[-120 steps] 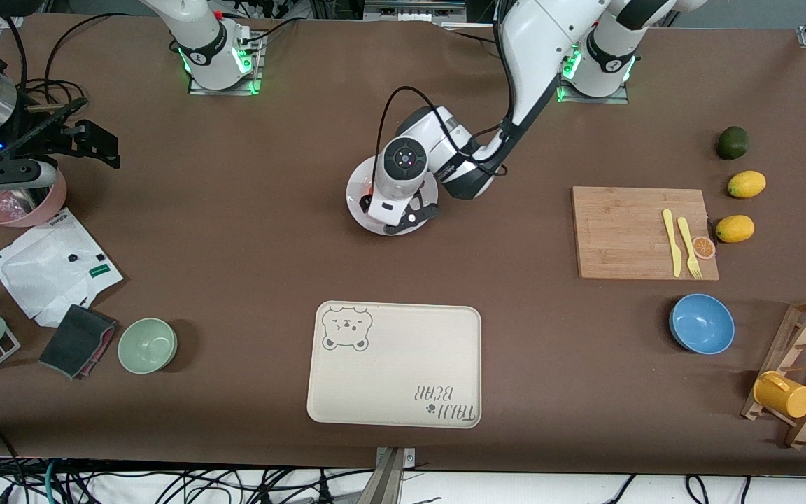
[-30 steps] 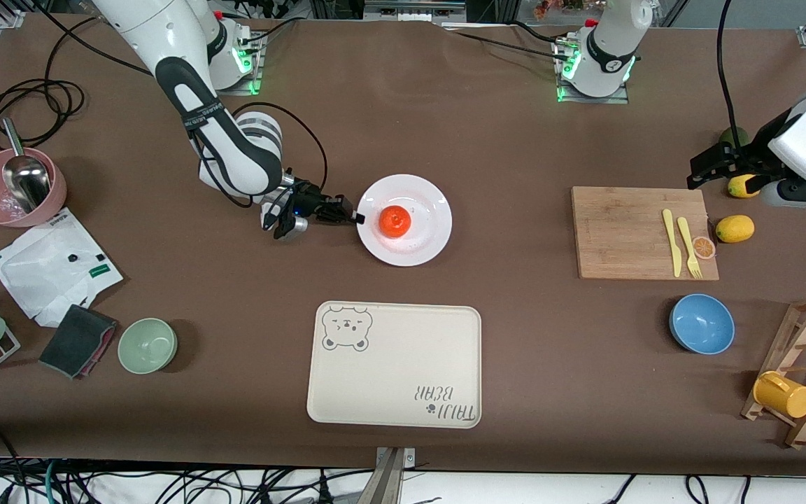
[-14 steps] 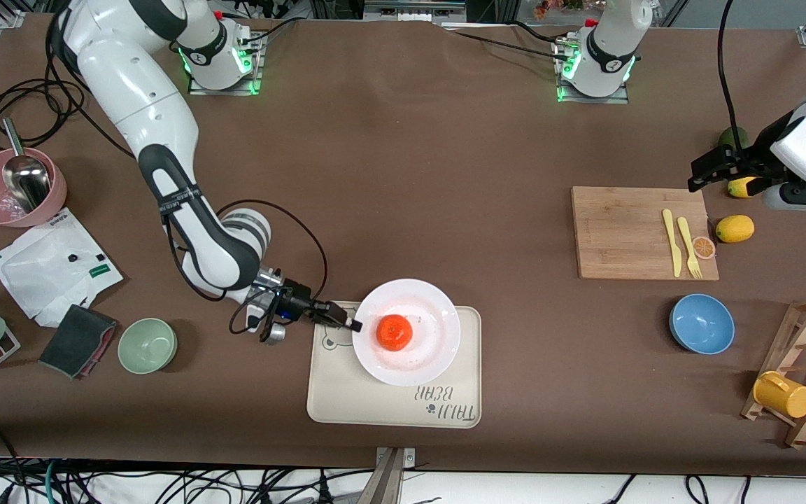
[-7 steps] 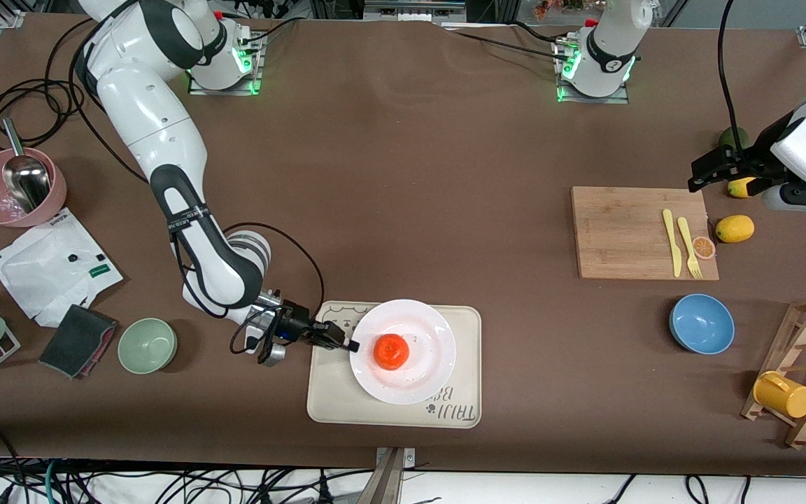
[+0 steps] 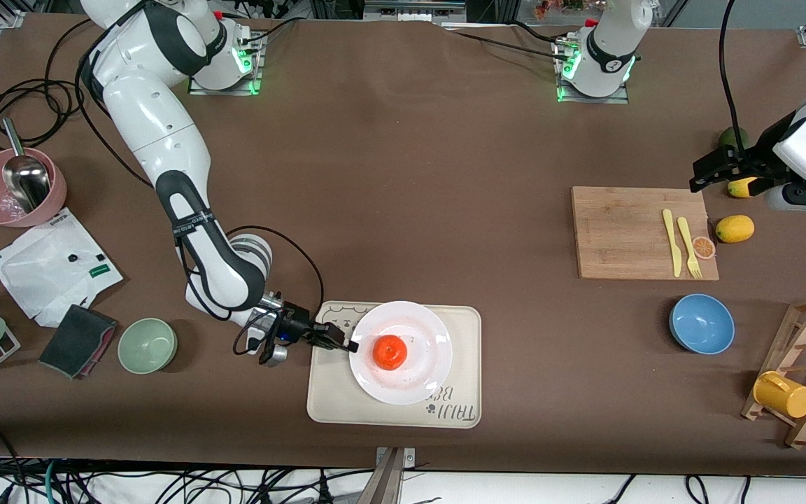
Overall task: Place orange and plate with both arms
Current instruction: 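Lower the plate onto the tray and open the right gripper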
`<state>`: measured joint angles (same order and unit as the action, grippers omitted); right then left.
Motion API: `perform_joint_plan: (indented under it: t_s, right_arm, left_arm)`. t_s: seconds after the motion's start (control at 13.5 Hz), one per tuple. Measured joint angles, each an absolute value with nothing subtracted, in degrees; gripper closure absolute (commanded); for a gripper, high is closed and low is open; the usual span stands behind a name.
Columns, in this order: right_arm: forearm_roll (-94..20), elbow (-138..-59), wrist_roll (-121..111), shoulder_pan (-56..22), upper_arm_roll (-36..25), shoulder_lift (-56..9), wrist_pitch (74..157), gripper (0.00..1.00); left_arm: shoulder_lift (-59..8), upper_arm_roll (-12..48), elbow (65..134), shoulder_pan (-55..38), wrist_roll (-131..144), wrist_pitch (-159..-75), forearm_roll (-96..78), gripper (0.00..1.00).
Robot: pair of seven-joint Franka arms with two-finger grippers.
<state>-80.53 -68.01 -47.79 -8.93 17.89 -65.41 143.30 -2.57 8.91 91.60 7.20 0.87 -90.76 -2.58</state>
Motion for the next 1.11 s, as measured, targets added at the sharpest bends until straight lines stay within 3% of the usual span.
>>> perform_joint_plan:
  t_s: [0.07,0.22,0.3,0.67,1.11]
  right_arm:
    - [-80.53,-67.96,-47.79,-8.93,17.88,-65.41,143.3,0.5]
    - [-80.52,-67.85,-47.79,-8.94,17.88,-65.41,143.28,0.24]
    - [-80.38,-67.77,-47.79,-8.93,17.88,-65.39,143.26,0.0]
    - [-77.42,-70.04,-47.67,-9.09,17.83,-63.08,143.33,0.0]
    - [-71.71,-81.0,-47.44,-9.07,13.4,-52.55,143.47,0.0]
  left_arm:
    - [-2.57,8.91,91.6,7.2,0.87,-90.76,-2.58,0.0]
    - [-2.57,8.91,91.6,7.2,0.87,-90.75,-2.58,0.0]
    - [-2.57,8.91,91.6,7.2,0.87,-90.74,-2.58,0.0]
    - [-2.58,8.92,91.6,7.21,0.87,-90.73,-2.58,0.0]
    - [-2.6,8.92,91.55,7.22,0.87,-90.72,-2.58,0.0]
